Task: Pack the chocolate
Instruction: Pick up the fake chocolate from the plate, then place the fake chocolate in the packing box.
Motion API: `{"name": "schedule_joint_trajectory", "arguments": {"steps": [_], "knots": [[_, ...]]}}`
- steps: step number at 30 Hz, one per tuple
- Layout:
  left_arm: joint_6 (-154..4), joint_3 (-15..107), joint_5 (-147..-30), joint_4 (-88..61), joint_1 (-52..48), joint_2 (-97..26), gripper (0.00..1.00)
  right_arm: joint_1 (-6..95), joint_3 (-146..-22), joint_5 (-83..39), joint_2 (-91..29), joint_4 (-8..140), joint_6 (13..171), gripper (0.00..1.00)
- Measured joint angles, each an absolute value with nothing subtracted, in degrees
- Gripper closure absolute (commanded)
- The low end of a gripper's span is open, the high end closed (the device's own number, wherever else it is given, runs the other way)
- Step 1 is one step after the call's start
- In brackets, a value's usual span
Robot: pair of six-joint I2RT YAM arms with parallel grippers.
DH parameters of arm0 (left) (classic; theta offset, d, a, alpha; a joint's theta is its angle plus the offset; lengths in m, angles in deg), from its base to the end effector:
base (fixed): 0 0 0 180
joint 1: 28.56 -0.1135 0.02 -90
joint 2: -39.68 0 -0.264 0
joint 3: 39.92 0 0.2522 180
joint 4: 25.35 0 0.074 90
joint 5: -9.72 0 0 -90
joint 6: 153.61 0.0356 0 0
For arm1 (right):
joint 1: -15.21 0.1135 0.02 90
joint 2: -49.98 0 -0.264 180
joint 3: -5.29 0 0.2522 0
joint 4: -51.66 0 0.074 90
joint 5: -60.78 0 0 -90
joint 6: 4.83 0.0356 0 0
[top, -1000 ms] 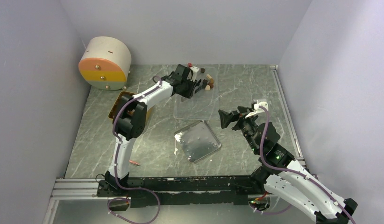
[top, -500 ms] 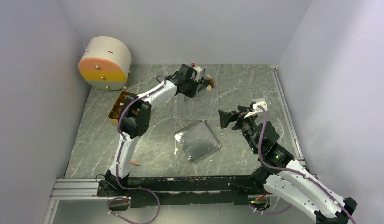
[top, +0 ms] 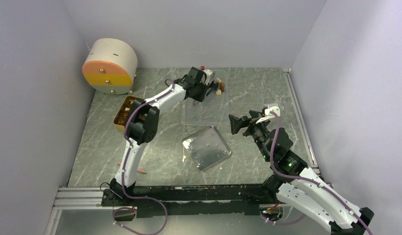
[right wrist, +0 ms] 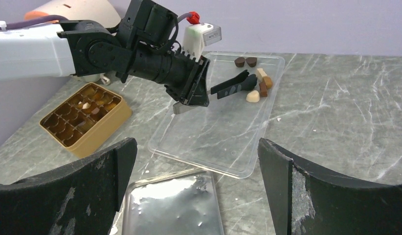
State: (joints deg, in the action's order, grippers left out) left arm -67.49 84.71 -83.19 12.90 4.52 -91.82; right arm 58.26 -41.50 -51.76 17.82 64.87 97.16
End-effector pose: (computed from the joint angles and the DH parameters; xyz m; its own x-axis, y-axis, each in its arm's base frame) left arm 0.4369 -0.2868 0.2034 -0.6313 0.3306 -0.7016 0.5336 0.8416 -0.0836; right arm 0.1170 0.0906 0.3204 -0.0551 0.2111 -0.9759 -0.3466 0.9126 0.2170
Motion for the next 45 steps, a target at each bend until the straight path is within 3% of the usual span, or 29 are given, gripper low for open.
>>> {"name": "schedule_joint_trajectory", "arguments": {"steps": [21,36,45], "knots": [[-72.8,78.0,-76.9,20.4,4.6,-73.3,0.72,58.3,-40.4,-51.8,18.9,64.1,100.7,0.00],[-77.8,61.6,-70.1,29.9,1.7,-54.5,0.72,58.3,-40.4,-53.4,16.6,68.2,104.5,0.00],[-80.8,51.2,-66.9,36.8,-6.9,-41.3,0.72,58.3,-39.9,-53.4,18.1,67.9,104.2,0.00]]}}
